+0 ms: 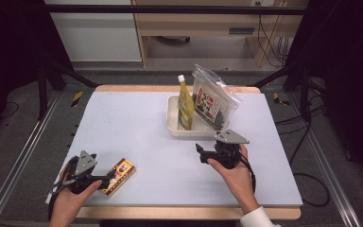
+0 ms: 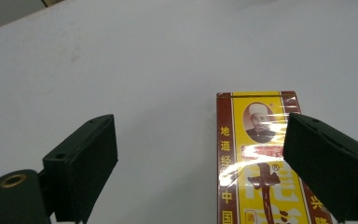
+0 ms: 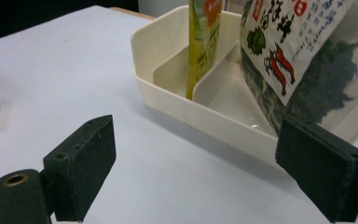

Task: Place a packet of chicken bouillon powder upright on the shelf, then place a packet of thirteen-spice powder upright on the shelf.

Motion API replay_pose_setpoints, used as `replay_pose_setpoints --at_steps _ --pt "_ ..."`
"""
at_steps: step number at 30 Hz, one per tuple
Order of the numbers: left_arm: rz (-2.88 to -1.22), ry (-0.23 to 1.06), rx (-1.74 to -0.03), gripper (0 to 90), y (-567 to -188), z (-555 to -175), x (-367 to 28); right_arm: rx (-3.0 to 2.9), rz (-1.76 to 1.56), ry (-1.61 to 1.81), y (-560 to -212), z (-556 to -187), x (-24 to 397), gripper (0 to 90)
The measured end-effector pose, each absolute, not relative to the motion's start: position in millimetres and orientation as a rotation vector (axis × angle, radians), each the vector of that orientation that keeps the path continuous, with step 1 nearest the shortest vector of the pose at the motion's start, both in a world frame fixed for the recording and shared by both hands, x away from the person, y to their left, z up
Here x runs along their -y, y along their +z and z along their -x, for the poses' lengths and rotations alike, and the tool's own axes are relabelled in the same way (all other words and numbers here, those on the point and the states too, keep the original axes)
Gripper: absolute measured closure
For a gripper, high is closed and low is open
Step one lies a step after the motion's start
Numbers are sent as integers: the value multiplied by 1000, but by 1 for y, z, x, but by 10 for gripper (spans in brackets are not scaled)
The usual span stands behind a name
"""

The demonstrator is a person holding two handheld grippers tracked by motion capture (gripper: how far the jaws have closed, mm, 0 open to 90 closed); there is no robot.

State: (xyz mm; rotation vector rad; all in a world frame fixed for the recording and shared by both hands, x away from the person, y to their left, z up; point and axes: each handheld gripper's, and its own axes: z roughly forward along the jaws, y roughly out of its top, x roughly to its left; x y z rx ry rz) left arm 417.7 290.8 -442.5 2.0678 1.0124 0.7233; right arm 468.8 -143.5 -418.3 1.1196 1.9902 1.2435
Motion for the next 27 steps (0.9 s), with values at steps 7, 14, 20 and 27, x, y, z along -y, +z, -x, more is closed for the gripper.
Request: replay_pose_setpoints --at_steps 7,14,20,27 --pt "-2060 724 -1038 109 -443 -418 -292 -2014 -1131 1164 -428 -459 152 128" --pt "-2092 712 -1065 113 -447 -422 -291 -2038 -1138 1110 -435 -450 160 128" --pt "-2171 683 -1070 117 -431 -430 -276 -2035 -1144 1121 -435 -450 165 133" --pt "-2412 498 -1102 115 -403 -449 -250 -2049 -1100 1071 -437 -448 165 135"
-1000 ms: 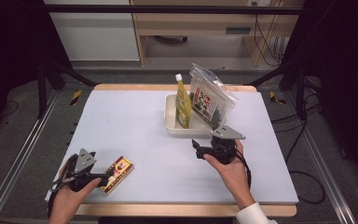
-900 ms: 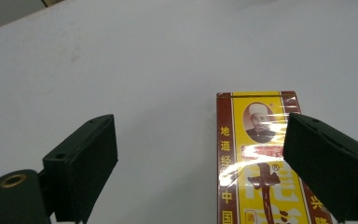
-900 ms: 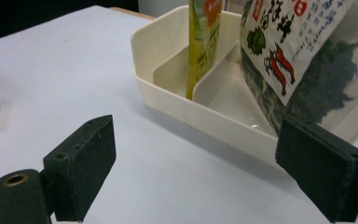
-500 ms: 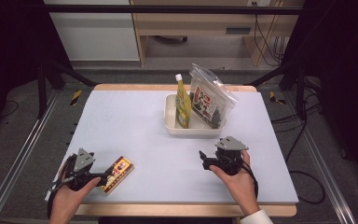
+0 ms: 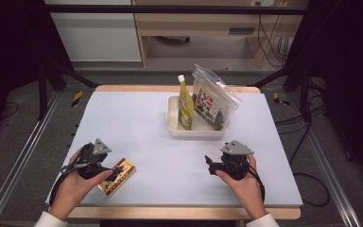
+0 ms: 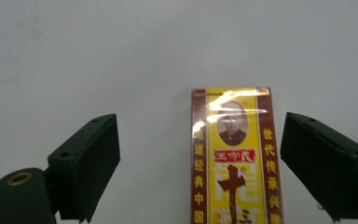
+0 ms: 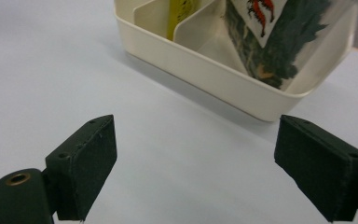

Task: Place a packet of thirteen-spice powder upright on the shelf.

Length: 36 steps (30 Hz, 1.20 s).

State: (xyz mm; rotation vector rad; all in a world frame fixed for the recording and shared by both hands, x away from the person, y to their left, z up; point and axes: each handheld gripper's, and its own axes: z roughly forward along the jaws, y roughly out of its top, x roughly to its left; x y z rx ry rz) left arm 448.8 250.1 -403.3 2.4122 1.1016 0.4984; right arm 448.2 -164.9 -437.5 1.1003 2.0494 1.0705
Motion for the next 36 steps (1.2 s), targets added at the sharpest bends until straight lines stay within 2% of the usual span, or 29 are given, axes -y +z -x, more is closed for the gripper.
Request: replay_pose_setpoints --at_steps 6,10,17,19,29,36 --pt "-2603 361 -1104 92 -404 -454 -238 -2042 -1108 1060 -441 -447 169 138" --pt "-2669 301 -1110 75 -412 -456 -238 -2056 -1099 1045 -442 -447 163 138" --pt "-2714 207 -1162 105 -425 -452 -244 -2073 -1089 1020 -445 -448 161 138" --pt "-2735 214 -1159 107 -428 -450 -244 -2072 -1094 1023 -445 -448 162 138" --pt "-2768 132 -1157 241 -440 -446 -247 -2079 -1094 1020 -445 -448 162 139" --pt "-2786 137 -1151 303 -441 -446 -246 -2076 -1092 1025 -445 -447 162 139"
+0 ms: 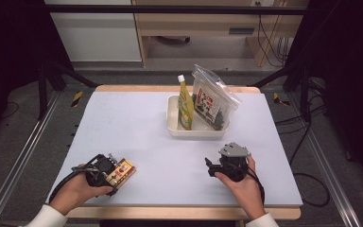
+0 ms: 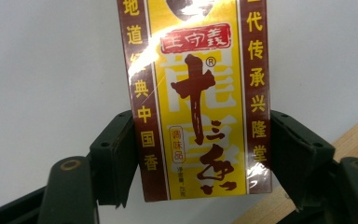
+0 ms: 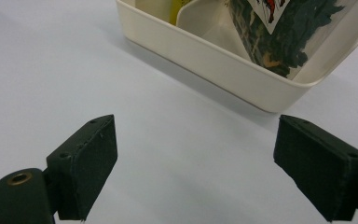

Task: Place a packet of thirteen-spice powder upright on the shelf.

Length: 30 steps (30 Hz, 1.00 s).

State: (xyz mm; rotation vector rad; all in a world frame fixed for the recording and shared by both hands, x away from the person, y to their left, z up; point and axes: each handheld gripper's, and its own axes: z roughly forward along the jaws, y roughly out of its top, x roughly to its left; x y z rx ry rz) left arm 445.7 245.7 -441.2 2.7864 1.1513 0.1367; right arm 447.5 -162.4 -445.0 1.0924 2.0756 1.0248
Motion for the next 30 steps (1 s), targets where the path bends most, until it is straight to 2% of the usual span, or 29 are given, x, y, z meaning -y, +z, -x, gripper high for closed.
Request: replay_pose_setpoints --at_steps 7,12,15,22,29,30 --pt "-2762 244 -1115 317 -433 -445 -245 -2069 -1098 1046 -444 -448 163 139" --pt "-2724 388 -994 318 -419 -452 -241 -2069 -1103 1057 -444 -448 161 141" --pt "-2688 433 -965 318 -415 -455 -237 -2068 -1103 1063 -444 -449 160 142" --pt "-2545 574 -826 319 -410 -464 -214 -2078 -1103 1112 -442 -449 150 183" --pt "-2469 630 -728 319 -412 -466 -196 -2075 -1101 1180 -433 -449 141 239" --pt "-2454 636 -721 319 -413 -467 -194 -2067 -1105 1224 -427 -450 139 273"
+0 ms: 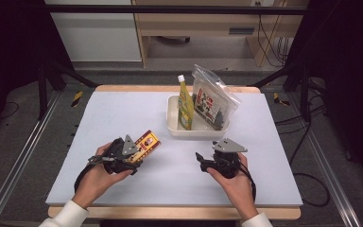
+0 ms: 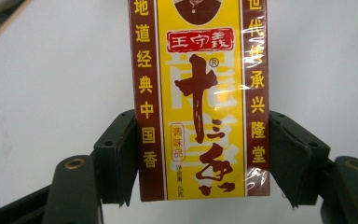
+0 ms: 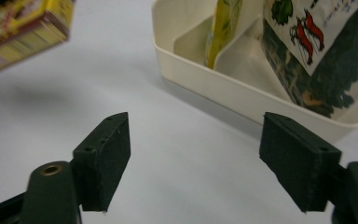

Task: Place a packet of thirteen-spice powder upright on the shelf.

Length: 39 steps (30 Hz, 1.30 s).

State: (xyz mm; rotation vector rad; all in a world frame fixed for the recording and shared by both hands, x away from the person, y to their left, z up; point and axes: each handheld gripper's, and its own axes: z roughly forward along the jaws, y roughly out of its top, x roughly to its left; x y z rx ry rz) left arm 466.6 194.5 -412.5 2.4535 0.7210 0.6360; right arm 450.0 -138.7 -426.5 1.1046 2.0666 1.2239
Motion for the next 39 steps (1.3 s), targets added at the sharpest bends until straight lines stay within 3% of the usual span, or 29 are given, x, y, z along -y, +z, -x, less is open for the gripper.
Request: replay_pose_setpoints --at_steps 18,39 --pt "-2280 692 -603 319 -413 -467 -158 -2153 -1021 1395 -377 -456 111 385" --pt "-2188 701 -544 320 -403 -451 -142 -2221 -1162 1614 -380 -474 101 385"
